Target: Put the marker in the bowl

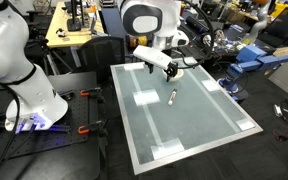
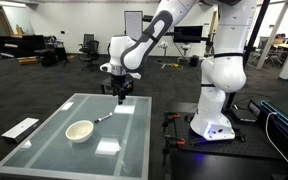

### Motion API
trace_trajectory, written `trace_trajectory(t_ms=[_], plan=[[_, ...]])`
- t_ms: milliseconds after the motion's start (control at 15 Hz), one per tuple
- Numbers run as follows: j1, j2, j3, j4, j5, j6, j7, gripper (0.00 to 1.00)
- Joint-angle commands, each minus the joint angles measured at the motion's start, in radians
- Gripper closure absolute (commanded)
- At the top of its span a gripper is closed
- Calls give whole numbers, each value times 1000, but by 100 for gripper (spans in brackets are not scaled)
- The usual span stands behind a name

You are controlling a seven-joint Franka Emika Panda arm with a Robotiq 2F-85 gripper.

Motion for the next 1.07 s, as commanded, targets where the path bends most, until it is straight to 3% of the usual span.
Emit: trace_trajectory(t_ms=[0,400,1000], plan=[[-49,105,28,98,34,1,-111,0],[-131,250,90,228,78,-27,-306,0],[-156,414,115,331,-36,-5,-262,0]])
